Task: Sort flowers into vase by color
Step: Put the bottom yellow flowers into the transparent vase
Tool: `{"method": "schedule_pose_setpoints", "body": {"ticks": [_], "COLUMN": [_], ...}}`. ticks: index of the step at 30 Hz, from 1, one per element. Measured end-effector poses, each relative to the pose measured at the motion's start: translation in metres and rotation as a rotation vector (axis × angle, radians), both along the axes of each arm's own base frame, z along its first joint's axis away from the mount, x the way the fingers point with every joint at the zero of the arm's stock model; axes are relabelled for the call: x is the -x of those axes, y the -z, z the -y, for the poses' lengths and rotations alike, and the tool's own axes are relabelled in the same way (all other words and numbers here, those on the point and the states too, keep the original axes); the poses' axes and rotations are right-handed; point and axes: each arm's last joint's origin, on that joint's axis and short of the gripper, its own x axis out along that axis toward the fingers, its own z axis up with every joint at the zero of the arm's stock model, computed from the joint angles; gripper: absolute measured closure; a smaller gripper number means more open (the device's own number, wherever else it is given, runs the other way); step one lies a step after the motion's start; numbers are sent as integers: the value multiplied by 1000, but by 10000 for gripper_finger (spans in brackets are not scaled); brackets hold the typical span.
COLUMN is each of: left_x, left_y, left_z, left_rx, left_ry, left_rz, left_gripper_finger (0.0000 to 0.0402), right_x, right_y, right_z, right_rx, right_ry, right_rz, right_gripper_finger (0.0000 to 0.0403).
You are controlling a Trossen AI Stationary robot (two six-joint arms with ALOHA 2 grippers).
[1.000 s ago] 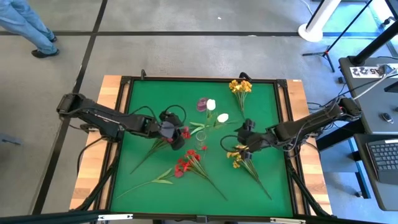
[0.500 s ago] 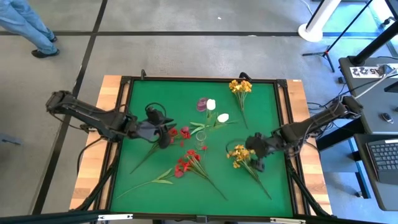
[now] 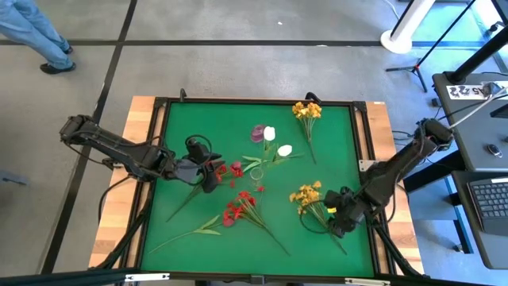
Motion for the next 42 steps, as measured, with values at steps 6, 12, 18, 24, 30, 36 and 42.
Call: {"method": "schedule_pose_setpoints", "body": {"ticks": [6,12,18,24,30,36,42], "left_x": [0,1,2,3,3,3,4], "left_y": [0,0,0,1,2,2,2], "left_z": [0,3,6,6,6,6,6], "left_rx": [11,12,8,8,8,19,20], "left_ry": [-7,6,17,14,14,6,4], "left_rz": [7,6,5,-5,-9,-5,-9], "left_gripper_finger": [289,289,289,289,289,289,289], "right_x": [-11,-19,-19,-17,-15,-1,22], "right_y": [32,55,60,50,20,-15,-42], "right_z": [-11,-20,-20,-16,-6,0,0], "right_rx": [71,102,133,144,157,105,19], "right_ry": [92,96,100,116,168,162,119], "right_rz": [-92,-132,-159,-86,126,315,458], "right_gripper_finger": [120,120,156,306,381,393,396]}}
